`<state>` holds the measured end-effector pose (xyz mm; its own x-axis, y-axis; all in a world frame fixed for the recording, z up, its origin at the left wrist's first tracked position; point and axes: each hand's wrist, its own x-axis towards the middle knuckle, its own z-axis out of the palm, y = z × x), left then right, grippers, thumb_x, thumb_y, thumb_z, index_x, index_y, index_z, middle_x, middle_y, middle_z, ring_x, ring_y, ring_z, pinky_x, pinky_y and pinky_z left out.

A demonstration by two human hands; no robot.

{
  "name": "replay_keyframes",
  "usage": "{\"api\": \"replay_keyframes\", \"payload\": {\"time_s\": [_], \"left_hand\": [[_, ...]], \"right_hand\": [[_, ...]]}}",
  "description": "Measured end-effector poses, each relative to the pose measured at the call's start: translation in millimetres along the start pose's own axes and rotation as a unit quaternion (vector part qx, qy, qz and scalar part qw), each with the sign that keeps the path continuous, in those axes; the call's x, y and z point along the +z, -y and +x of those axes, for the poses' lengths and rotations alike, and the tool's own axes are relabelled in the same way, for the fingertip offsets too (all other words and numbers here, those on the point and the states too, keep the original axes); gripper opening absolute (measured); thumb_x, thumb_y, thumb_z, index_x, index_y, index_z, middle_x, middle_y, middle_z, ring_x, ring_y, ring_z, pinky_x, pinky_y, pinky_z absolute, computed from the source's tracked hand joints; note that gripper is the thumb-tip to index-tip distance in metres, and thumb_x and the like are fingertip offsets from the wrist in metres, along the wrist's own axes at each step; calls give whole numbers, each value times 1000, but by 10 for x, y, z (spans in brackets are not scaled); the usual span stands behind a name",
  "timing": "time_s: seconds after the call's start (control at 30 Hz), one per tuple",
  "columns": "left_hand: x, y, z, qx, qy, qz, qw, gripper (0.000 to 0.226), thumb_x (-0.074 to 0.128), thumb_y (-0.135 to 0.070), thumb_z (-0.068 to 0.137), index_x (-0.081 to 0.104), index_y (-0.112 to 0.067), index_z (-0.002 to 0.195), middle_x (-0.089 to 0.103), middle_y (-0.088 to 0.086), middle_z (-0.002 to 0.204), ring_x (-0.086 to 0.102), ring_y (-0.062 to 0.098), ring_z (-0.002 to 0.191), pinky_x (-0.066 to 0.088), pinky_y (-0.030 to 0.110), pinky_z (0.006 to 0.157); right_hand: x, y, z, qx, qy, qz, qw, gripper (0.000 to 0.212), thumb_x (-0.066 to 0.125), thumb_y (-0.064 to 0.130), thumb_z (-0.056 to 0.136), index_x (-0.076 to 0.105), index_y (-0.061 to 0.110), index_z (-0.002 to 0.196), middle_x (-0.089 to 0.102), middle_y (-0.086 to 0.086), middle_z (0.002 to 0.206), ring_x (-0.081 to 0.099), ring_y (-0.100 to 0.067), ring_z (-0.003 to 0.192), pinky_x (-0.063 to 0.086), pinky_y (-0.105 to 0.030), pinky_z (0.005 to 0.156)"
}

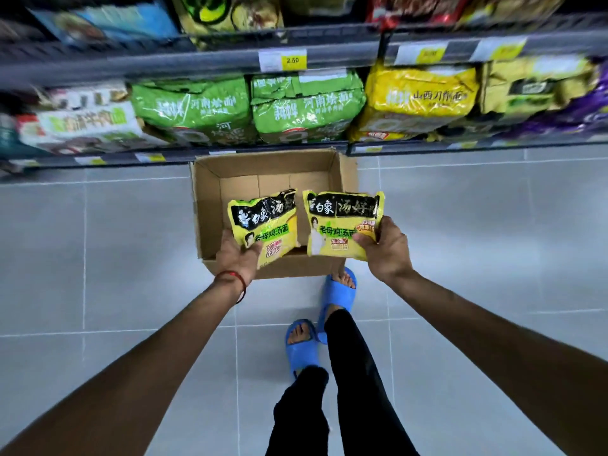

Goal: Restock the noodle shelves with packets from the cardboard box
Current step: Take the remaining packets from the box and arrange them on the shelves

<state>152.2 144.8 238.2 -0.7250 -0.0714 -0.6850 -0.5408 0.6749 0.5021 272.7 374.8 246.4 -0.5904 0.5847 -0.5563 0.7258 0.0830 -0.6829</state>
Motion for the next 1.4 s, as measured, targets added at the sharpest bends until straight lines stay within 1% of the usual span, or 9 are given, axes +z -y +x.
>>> {"api": "replay_keyframes", "payload": {"time_s": [0.3,0.47,0.6,0.67,0.77,1.0,1.17,1.3,1.4], "left_hand": [[-754,-710,-1160,109,21,-16,994,49,66,-15,93,41,-21,135,61,2,126,56,26,119,44,43,105],[-1074,-1198,-1744,152,36,-25,987,68,68,-24,92,31,-11,147,47,10,147,46,31,134,39,46,110],[-1067,-1567,-2221,210,51,-13,976,63,66,-16,93,33,-9,146,49,6,141,43,29,135,36,30,103],[-987,-1760,-2466,222,69,-6,973,73,66,-18,94,24,-10,153,38,10,153,36,29,141,34,36,110],[-775,-2072,-2793,255,84,6,963,72,68,-23,92,28,-13,152,37,12,155,38,30,140,35,44,113],[142,-2926,-3681,330,95,15,939,71,66,-23,94,27,-11,152,36,8,154,34,26,142,29,38,114],[930,-3480,-4188,370,101,20,924,85,68,-38,89,22,-11,154,34,9,157,35,27,143,31,49,117],[1595,-3860,-4618,392,107,27,913,88,63,-36,94,7,-13,158,20,7,162,24,28,148,24,48,120],[2044,-4153,-4817,407,114,32,906,83,62,-38,94,11,-19,157,21,7,163,25,29,148,27,53,118]], "right_hand": [[-722,662,-1151,-57,-67,51,995,21,64,6,94,54,2,112,64,-1,97,59,-5,75,42,-3,56],[-1269,958,-1636,-91,-109,70,987,20,67,10,92,54,11,108,67,0,97,66,-24,92,55,-41,80],[-1799,1078,-1912,-117,-144,97,978,22,65,10,93,56,11,113,67,1,101,64,-16,88,52,-28,75],[-2096,1113,-1999,-129,-161,116,971,22,64,9,94,56,12,114,67,2,102,63,-10,87,53,-20,73],[-2568,1109,-2076,-142,-181,138,963,19,64,12,95,55,13,113,66,7,99,61,-3,85,47,-6,65],[-3899,841,-2102,-180,-199,198,943,21,61,12,97,52,19,114,67,9,108,65,-4,99,55,-29,88],[-4955,496,-2002,-184,-232,193,935,23,63,19,96,53,22,117,70,9,113,66,-13,105,54,-45,95],[-5703,223,-1954,-188,-267,196,925,22,62,18,96,52,25,114,68,11,110,65,-14,104,53,-45,95],[-6199,47,-1876,-186,-290,213,914,21,62,16,97,52,22,115,67,11,109,64,-13,102,53,-43,95]]}}
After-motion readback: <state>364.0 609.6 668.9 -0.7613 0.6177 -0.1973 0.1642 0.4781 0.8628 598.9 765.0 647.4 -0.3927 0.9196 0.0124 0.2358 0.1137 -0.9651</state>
